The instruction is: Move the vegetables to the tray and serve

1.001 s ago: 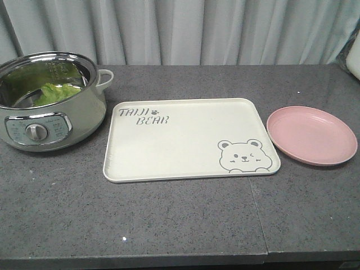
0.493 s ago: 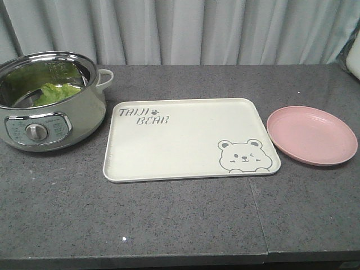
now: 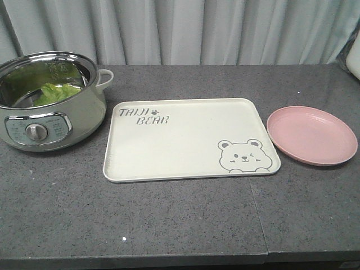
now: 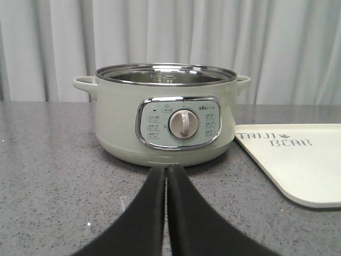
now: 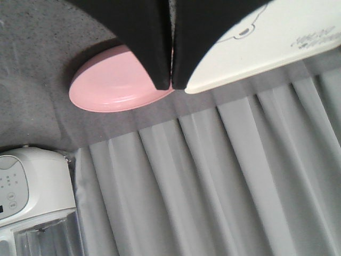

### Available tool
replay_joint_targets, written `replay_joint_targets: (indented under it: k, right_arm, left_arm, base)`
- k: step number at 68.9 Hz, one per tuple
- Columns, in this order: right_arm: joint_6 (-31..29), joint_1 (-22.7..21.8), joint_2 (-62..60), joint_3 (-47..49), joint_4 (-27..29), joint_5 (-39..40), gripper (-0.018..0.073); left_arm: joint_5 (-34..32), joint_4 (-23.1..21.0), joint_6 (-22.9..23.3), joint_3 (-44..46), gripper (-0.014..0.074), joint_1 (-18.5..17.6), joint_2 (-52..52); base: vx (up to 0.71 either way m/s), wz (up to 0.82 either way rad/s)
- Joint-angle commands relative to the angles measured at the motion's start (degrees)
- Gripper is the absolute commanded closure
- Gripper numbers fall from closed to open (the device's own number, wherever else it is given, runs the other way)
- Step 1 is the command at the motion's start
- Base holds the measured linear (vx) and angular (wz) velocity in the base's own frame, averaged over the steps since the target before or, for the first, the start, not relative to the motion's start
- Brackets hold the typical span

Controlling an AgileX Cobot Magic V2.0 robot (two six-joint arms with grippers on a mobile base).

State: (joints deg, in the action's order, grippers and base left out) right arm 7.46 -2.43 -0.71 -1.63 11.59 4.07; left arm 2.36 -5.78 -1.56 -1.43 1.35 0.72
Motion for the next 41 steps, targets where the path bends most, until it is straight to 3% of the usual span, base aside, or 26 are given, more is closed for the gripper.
replay_joint_targets:
  k: [1, 18, 28, 36, 41]
  right_arm:
    - [0.2, -0.4, -0.4, -0.9, 1.4, 6.5, 0.0561]
    - [0.6, -0.4, 0.2, 3.6, 1.2, 3.6, 0.0561]
    - [-2.6, -0.4, 4.5, 14.7, 1.0, -7.8, 0.0561]
    - [-13.5, -0.4, 10.5, 24.4, 1.0, -15.2, 0.0559]
    - [-20.3, -0.4, 14.8, 29.5, 2.3, -16.8, 0.0534]
  left_arm:
    - [-6.5, -1.4, 3.7, -1.3, 0.0602, -0.4, 0.7]
    - [-18.0, -12.4, 23.4, -1.0, 0.0602, -0.4, 0.7]
    - [-23.6, -12.1, 30.4, -1.0, 0.0602, -0.4, 0.7]
    - [-26.8, -11.6, 34.4, -0.9, 0.0599, -0.4, 0.7]
    - [-25.5, -6.0, 34.4, 0.6, 0.0584, -0.5, 0.7]
  base:
    - [0.00, 0.00]
    - [0.00, 0.00]
    - [0.00, 0.00]
    - [0.00, 0.00]
    - [0.00, 0.00]
